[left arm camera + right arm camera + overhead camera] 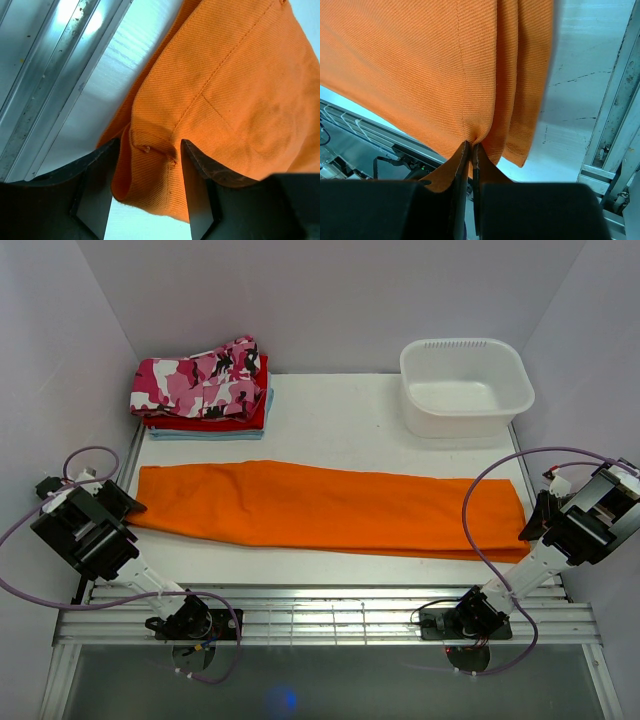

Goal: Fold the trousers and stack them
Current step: Fold the trousers

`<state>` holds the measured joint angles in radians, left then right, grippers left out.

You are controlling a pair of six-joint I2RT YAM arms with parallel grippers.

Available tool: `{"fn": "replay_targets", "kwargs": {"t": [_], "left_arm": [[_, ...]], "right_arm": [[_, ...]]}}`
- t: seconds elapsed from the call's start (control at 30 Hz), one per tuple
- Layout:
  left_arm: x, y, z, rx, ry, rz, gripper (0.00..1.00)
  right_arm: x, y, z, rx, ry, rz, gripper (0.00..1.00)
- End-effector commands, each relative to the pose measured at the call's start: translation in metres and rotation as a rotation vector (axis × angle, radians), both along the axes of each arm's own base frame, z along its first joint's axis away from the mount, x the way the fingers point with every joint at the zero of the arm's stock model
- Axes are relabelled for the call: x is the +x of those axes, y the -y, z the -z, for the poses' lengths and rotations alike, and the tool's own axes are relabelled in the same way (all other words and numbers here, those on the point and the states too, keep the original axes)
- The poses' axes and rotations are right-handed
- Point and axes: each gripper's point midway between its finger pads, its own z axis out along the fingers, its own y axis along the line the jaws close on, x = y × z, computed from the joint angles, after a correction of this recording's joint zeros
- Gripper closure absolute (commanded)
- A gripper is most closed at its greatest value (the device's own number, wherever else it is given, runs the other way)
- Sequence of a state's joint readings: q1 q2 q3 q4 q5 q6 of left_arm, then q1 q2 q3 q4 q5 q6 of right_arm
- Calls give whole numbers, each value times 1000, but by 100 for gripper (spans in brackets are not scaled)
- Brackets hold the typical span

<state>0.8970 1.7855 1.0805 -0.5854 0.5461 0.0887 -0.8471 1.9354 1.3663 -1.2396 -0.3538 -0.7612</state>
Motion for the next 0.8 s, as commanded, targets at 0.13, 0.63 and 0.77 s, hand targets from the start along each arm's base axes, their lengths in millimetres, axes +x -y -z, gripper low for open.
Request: {"fn": "replay_targets", "kwargs": {"t": [0.13,0.63,0.77], "left_arm": [[-11,-4,-17,36,-16,7,37],[-22,-13,30,20,-128,-97,36],[-23,-19,29,38,-141,-104,36]], "right_arm": [[13,74,9,-202,145,97,92],[9,95,3,-284,131,80,92],[5,106,5,-313,120,87,92]]}}
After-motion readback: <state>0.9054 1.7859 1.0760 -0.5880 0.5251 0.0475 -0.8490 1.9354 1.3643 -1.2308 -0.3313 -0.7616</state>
